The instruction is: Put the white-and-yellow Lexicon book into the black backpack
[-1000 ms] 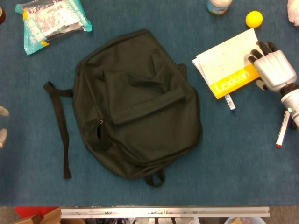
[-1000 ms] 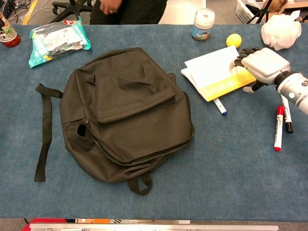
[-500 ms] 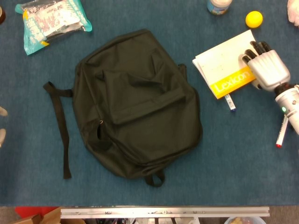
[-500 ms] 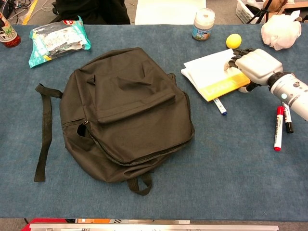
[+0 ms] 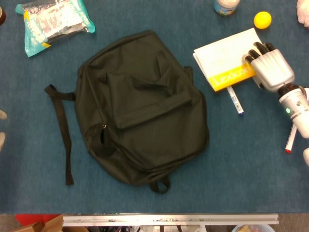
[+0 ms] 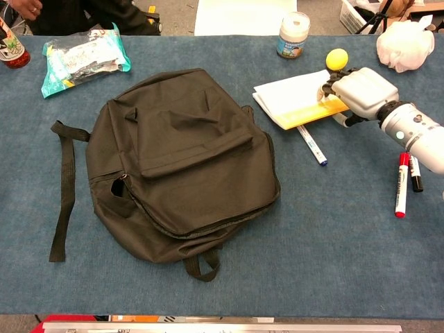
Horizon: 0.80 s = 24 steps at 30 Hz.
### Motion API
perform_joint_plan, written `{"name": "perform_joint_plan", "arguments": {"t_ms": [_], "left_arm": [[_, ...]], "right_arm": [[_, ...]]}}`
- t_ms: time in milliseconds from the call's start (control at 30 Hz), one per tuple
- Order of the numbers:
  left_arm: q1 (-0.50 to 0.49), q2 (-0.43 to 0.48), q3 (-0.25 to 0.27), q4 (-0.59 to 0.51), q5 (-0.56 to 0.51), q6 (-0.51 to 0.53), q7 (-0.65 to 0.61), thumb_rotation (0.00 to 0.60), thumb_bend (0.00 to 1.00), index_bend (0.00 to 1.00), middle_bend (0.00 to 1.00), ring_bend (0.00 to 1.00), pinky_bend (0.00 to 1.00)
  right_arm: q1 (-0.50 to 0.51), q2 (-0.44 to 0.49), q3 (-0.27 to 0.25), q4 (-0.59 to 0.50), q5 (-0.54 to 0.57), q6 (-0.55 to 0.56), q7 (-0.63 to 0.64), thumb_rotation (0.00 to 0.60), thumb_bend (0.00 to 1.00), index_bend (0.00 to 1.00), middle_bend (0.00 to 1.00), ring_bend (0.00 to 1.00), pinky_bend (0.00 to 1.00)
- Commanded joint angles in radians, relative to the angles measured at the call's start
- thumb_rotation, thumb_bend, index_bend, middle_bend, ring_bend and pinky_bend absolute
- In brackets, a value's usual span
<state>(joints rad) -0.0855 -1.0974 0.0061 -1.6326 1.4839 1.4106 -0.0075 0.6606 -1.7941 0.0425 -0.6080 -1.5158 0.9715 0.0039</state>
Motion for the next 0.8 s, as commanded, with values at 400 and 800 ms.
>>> {"name": "perform_joint_plan", "arguments": {"t_ms": [400,800], "left_arm": [[-0.008,0.002,-0.005,-0.002,-0.006,-0.012,-0.005,0.6,0.32,0.4,0.35,0.36,0.29],[-0.017,0.002,-0.013,0.004,-0.008,-0.015,-0.014,0.6,0.32,0.4,0.35,0.36,0.29]], "right_arm": [[0.014,-0.047,0.047,0.046,0.029,0.051,0.016,0.6,0.36,0.44,0.43,0.22,0.31],[0.016,-0.098,0.085,0.101,0.062,0.093,-0.011,0.6,0.32,0.67,0.55,0.39,0.49]]}}
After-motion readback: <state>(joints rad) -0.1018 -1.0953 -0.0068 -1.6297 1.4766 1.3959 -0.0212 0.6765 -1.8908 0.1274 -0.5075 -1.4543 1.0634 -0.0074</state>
